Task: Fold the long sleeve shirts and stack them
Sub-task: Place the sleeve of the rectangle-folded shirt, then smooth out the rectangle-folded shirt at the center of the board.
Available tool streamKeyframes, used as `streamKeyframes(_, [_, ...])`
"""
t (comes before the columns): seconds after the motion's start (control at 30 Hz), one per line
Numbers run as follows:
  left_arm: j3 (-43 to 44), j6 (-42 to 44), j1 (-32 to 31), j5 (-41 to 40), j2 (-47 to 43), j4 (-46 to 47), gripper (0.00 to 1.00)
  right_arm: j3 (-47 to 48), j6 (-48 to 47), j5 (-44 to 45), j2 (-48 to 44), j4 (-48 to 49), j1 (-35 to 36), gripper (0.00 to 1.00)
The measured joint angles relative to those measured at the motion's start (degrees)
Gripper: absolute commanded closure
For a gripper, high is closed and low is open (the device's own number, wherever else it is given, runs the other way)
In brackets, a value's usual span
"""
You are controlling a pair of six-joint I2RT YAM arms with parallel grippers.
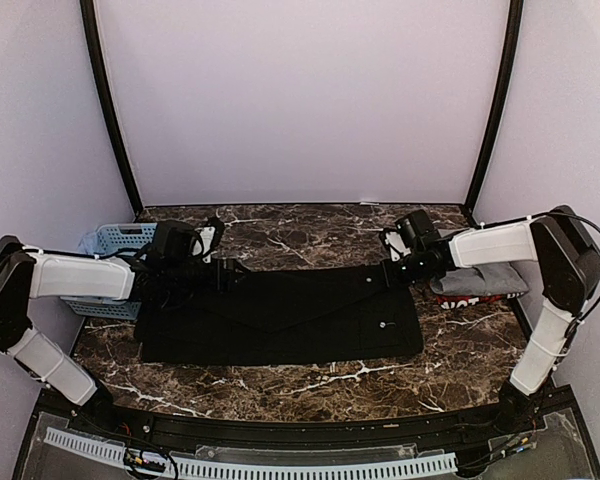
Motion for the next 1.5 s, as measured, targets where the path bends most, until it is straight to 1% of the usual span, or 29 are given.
streamKeyframes(0.3, [-1.4,-0.6,0.0,2.4,2.7,-0.4,0.24,-0.9,0.1,4.8,0.0,0.4,0.0,1.00])
streamKeyframes(0.53, [-1.5,-1.1,0.0,2.3,5.3,-0.7,0.25,-2.1,0.1,5.3,-0.9,1.0,0.0,1.00])
streamKeyframes(0.83, [-1.5,-1.4,0.0,1.4,6.6,-1.2,0.25,-2.1,0.1,6.3,-5.6,1.1,0.0,1.00])
streamKeyframes(1.1, [-1.3,-1.2,0.0,1.0,8.6,-2.0,0.25,-2.5,-0.3,7.3,-5.4,1.5,0.0,1.00])
streamKeyframes(1.17, [-1.2,-1.0,0.0,0.8,9.5,-2.4,0.25,-3.2,-0.3,7.3,-5.0,1.9,0.1,0.94])
streamKeyframes(1.3, [-0.9,-0.7,0.0,0.5,10.4,-3.1,0.25,-4.4,-0.9,7.8,-3.6,2.1,1.0,0.73])
streamKeyframes(1.37, [-0.9,-0.5,0.0,0.5,10.4,-3.3,0.26,-4.5,-1.2,8.6,-3.3,1.9,2.1,0.64])
streamKeyframes(1.43, [-0.9,-0.1,0.0,0.6,10.4,-3.4,0.26,-4.5,-1.1,9.7,-3.3,1.9,3.3,0.59])
streamKeyframes(1.5, [-0.9,0.3,0.0,0.9,10.2,-3.9,0.26,-4.3,-1.3,10.4,-3.3,1.9,4.6,0.57])
